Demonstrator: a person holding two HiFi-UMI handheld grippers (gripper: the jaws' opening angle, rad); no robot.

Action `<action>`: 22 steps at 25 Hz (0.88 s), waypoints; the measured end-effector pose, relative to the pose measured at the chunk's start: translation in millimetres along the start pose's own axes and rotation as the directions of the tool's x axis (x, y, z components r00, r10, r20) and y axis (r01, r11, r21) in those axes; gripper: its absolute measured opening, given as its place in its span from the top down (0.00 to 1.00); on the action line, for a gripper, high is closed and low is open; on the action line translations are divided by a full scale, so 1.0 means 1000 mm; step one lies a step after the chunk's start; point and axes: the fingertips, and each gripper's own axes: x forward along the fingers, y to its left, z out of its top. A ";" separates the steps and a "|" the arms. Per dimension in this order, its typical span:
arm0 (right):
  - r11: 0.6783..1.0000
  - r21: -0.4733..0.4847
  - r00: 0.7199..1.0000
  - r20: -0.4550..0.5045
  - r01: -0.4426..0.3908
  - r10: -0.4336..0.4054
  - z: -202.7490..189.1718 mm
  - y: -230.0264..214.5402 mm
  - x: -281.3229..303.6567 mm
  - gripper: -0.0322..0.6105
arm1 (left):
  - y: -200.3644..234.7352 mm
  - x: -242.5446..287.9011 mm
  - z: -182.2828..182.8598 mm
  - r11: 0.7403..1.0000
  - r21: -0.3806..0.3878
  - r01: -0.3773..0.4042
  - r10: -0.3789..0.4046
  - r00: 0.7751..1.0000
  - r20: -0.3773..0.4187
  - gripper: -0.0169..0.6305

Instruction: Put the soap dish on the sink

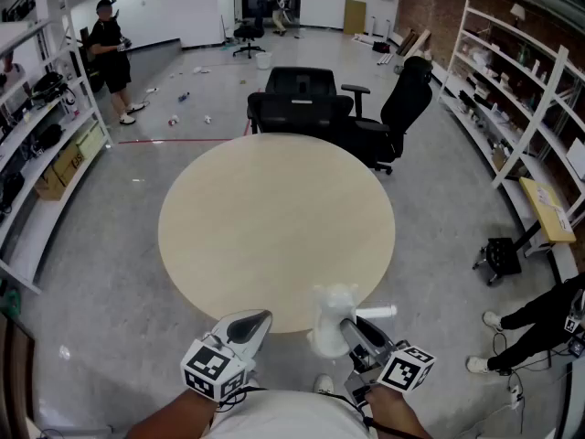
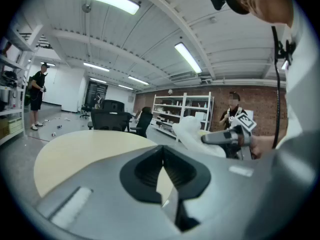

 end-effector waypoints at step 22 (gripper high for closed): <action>0.999 0.042 1.000 -0.031 -0.005 0.006 0.003 -0.001 0.024 0.75 | 0.015 0.004 0.000 1.000 -0.008 0.029 -0.029 0.999 -0.028 0.96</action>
